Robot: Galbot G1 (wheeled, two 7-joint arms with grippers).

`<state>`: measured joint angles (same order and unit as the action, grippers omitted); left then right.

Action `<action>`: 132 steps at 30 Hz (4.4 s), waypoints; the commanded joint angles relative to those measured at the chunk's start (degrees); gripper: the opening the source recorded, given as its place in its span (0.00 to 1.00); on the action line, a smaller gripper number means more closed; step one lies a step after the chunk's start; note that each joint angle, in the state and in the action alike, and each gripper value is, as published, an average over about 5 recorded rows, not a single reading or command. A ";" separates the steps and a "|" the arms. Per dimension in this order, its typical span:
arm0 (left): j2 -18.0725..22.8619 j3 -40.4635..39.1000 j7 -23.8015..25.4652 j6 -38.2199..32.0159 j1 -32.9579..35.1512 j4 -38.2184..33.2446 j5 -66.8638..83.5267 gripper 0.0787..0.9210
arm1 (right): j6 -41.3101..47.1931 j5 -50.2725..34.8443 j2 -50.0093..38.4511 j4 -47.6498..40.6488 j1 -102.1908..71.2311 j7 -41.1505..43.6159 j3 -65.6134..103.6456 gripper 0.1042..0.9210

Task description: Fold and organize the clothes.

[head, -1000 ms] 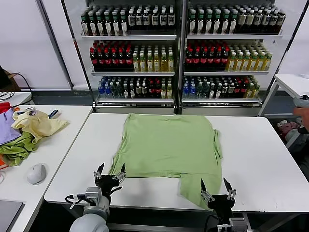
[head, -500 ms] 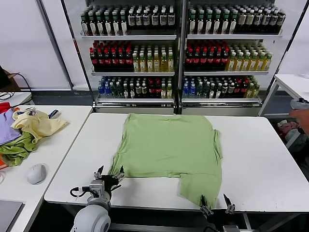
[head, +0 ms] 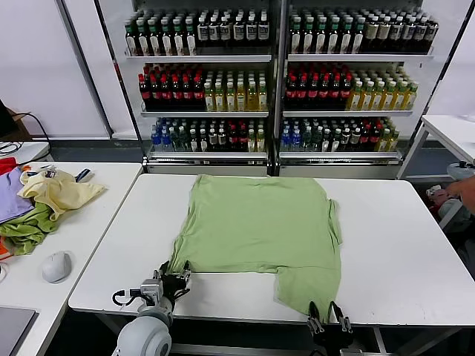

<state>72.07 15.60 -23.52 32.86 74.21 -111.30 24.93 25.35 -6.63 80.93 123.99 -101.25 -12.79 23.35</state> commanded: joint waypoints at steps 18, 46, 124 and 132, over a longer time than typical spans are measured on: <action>-1.43 1.69 2.36 -1.32 0.50 -6.66 0.38 0.03 | -15.05 -6.45 -4.77 5.22 3.77 8.70 4.44 0.02; -1.70 -2.94 1.84 -2.63 -19.53 10.60 2.16 0.03 | -11.17 -11.72 -12.15 -19.24 40.79 2.52 -2.33 0.02; -0.40 -6.68 0.79 -1.72 -19.77 17.94 1.79 0.11 | -0.56 -12.31 -11.59 -24.20 35.13 3.04 -1.58 0.16; -1.19 -5.17 1.48 -1.83 -14.40 11.07 1.72 0.04 | -1.35 -12.15 -13.10 -15.50 27.95 3.58 2.39 0.05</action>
<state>71.27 9.55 -22.25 30.91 55.24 -94.47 26.35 24.20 -18.65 68.23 103.11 -69.02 -9.50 23.70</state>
